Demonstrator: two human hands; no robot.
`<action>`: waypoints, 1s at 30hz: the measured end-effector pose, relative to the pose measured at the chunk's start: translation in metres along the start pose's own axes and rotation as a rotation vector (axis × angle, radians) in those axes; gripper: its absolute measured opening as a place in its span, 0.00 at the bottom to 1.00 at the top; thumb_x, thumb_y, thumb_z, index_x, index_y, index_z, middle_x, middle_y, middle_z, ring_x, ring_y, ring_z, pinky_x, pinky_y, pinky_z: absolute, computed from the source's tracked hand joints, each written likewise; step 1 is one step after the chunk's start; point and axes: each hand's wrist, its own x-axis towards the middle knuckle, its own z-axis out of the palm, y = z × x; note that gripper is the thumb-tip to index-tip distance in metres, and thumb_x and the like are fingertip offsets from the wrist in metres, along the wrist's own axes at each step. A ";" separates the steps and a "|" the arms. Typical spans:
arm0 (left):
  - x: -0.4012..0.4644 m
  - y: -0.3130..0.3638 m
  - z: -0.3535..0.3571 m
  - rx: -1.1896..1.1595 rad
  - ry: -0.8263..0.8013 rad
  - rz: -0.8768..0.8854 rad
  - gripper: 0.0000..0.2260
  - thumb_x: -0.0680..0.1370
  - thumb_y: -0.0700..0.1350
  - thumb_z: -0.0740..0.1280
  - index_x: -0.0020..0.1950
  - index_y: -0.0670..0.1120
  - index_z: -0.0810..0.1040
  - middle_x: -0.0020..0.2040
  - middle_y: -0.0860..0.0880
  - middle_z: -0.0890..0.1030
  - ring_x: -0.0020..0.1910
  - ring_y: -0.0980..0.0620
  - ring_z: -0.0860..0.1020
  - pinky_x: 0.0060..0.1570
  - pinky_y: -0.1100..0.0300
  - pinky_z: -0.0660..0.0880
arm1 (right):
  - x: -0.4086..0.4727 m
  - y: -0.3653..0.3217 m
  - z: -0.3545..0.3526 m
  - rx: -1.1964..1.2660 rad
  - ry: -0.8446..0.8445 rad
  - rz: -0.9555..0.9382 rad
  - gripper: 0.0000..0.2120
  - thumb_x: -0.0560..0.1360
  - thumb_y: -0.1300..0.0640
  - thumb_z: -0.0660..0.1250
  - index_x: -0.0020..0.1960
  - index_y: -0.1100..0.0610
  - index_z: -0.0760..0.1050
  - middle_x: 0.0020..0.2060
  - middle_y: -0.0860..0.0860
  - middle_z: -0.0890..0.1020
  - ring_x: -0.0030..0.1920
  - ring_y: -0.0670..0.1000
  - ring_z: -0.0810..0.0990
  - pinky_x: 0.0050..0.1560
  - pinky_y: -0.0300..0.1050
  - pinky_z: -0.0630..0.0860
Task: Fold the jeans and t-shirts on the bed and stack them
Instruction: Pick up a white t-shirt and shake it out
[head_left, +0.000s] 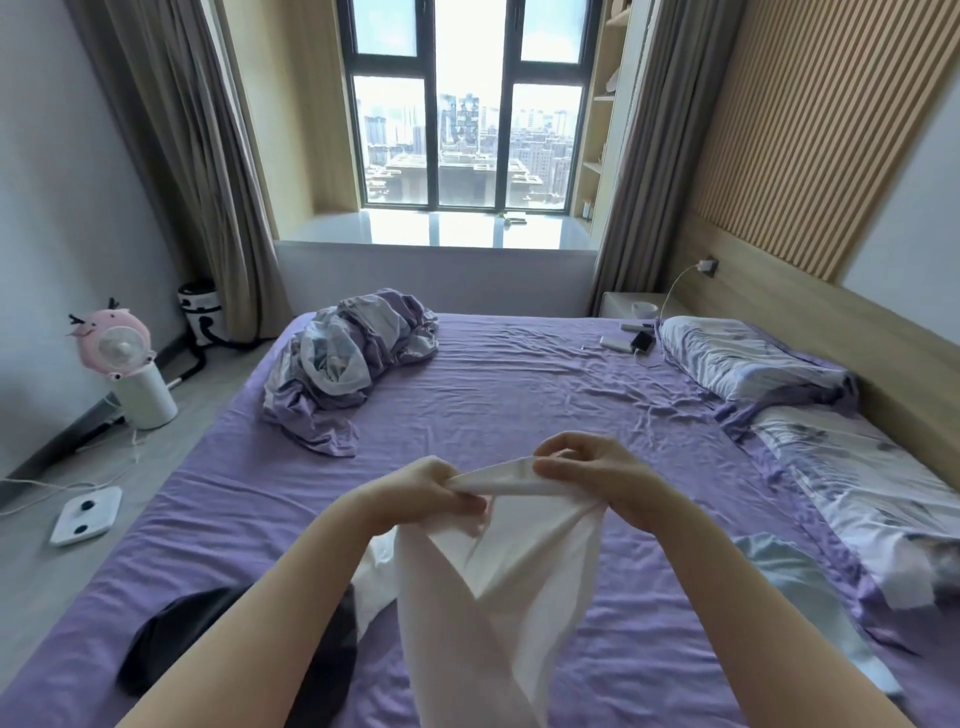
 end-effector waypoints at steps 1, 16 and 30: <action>-0.002 0.004 -0.003 -0.104 -0.015 -0.016 0.06 0.74 0.45 0.70 0.40 0.44 0.79 0.32 0.51 0.75 0.28 0.57 0.70 0.29 0.65 0.66 | -0.001 0.001 0.000 -0.030 -0.054 -0.003 0.09 0.67 0.55 0.76 0.47 0.52 0.80 0.38 0.49 0.82 0.37 0.45 0.79 0.35 0.35 0.73; 0.003 0.074 -0.024 -0.599 0.312 -0.060 0.16 0.78 0.55 0.64 0.44 0.42 0.79 0.35 0.46 0.81 0.30 0.50 0.78 0.32 0.61 0.75 | -0.010 0.051 0.091 -0.851 0.674 -0.493 0.07 0.68 0.49 0.71 0.44 0.51 0.78 0.51 0.51 0.77 0.48 0.55 0.75 0.46 0.48 0.72; 0.000 0.031 -0.009 0.310 0.739 0.370 0.12 0.72 0.51 0.72 0.51 0.46 0.79 0.45 0.48 0.79 0.46 0.50 0.77 0.51 0.52 0.74 | 0.028 -0.014 0.037 -0.139 0.314 -0.183 0.08 0.76 0.62 0.64 0.39 0.55 0.77 0.32 0.52 0.78 0.35 0.51 0.77 0.43 0.57 0.79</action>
